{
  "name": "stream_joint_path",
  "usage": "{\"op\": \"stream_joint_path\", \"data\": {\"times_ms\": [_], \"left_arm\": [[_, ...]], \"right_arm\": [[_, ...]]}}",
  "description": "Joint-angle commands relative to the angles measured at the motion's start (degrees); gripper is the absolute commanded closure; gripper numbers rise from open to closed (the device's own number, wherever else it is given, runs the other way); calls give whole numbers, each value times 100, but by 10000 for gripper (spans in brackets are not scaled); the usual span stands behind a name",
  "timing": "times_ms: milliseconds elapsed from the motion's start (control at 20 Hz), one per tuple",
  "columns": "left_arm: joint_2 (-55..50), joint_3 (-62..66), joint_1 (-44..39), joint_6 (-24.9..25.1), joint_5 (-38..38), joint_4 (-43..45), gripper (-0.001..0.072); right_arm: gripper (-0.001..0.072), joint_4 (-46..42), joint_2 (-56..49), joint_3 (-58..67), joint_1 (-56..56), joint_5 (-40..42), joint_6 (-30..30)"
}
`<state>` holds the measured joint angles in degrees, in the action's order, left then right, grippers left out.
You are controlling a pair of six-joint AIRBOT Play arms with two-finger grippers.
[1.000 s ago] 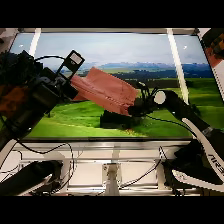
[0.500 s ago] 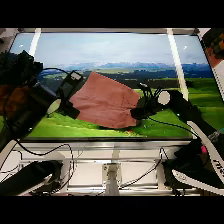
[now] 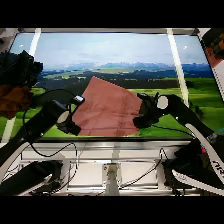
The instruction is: Fold the clothes and pants, and hang the long-sleeved shirts on hangers.
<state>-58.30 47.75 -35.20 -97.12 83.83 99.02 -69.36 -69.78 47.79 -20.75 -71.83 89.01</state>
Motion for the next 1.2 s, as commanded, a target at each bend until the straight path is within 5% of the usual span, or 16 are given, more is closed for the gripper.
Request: {"op": "stream_joint_path", "data": {"times_ms": [0,150,250,300,350,550,600,700,900,1000,1050,1150], "left_arm": [[-4,-466,-4,-46,-133,-146,695],[-4,-516,-4,-44,-339,-293,624],[-4,-516,-4,-44,-380,-354,238],[-4,-516,-4,-37,-382,-352,75],[-4,-516,-4,-11,-391,-330,36],[-4,-503,2,-190,-1147,662,40],[-4,-485,35,-424,-1443,953,93],[-15,-387,319,-660,-1832,1141,407],[-214,-125,1547,-1147,-2577,708,416],[-415,70,2247,-697,-2883,-315,417],[-579,238,2570,-240,-2916,-1128,417],[-990,627,3018,964,-2865,-2774,416]], "right_arm": [[700,-55,2,-225,-2,-57,2],[640,-50,2,-225,0,-26,52],[392,-50,2,-225,-2,-39,52],[344,-55,2,-225,0,-70,48],[344,-68,2,-225,-2,-87,39],[345,-459,28,-175,7,317,24],[345,-608,33,-87,7,503,24],[346,-826,39,249,103,586,22],[348,-861,50,1137,894,588,0],[378,-811,57,1528,1438,586,-24],[449,-719,57,1685,1731,605,-31],[453,-258,57,1816,2247,691,-417]]}}
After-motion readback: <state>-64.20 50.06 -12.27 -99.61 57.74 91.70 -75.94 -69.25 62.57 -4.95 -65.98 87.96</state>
